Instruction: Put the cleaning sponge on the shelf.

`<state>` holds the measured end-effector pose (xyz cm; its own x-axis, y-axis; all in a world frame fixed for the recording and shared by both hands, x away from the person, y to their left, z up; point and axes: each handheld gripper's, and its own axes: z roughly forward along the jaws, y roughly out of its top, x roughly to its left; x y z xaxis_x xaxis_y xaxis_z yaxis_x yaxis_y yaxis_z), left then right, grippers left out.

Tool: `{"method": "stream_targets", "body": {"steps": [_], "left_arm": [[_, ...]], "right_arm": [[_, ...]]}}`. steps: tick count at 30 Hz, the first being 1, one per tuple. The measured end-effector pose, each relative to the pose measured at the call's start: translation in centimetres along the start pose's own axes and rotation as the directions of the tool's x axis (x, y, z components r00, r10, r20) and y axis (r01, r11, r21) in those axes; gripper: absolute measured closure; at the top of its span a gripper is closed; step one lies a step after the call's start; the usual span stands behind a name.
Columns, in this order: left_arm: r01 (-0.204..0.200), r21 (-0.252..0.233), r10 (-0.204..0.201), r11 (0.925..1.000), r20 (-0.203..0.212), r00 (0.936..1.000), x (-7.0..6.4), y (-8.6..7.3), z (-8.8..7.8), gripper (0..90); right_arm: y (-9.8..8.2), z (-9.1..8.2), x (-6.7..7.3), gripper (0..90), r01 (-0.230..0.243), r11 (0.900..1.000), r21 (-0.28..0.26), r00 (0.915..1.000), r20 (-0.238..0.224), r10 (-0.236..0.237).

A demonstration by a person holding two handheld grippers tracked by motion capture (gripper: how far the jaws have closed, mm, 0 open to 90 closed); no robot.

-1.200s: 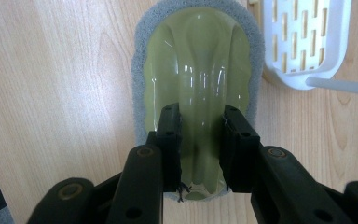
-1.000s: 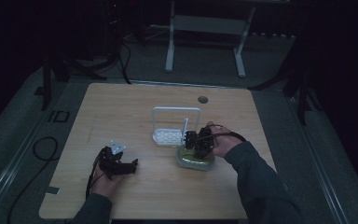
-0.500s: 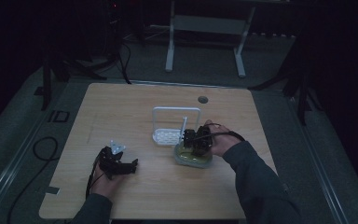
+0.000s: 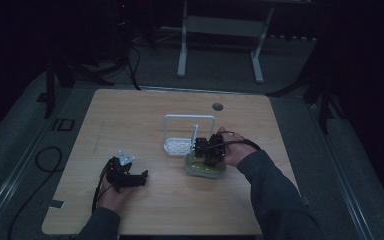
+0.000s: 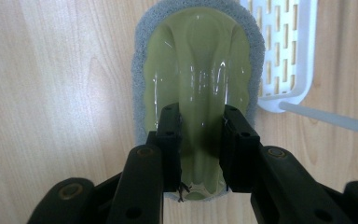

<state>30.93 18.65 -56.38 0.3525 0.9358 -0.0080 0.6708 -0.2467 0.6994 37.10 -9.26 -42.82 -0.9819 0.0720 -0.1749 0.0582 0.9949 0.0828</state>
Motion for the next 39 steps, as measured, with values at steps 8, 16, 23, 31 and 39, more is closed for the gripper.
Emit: {"method": "stream_targets", "body": {"steps": [8,16,23,31,39], "left_arm": [[0.0,0.0,0.0,1.0,0.0,1.0,0.0,0.0,0.0,6.7],[0.0,0.0,0.0,1.0,0.0,1.0,0.0,0.0,0.0,6.7],[0.0,0.0,0.0,1.0,0.0,1.0,0.0,0.0,0.0,6.6],[-0.001,0.0,0.001,1.0,0.0,1.0,0.0,0.0,0.0,6.6],[-0.001,0.0,0.001,1.0,0.0,1.0,0.0,0.0,0.0,6.7]], "right_arm": [[0.5,-0.2,-0.1,71.6,0.018,1.0,-0.009,0.9997,0.018,-0.017],[0.7,-0.2,-0.2,71.7,0.021,1.0,-0.017,0.9991,0.038,-0.02],[1.1,-0.2,-0.3,71.6,0.027,0.999,-0.022,0.9983,0.051,-0.026],[1.3,-0.2,-0.4,71.6,0.033,0.999,-0.026,0.9971,0.069,-0.031],[1.8,0.1,-0.4,71.7,0.044,0.998,-0.033,0.9928,0.112,-0.04]]}}
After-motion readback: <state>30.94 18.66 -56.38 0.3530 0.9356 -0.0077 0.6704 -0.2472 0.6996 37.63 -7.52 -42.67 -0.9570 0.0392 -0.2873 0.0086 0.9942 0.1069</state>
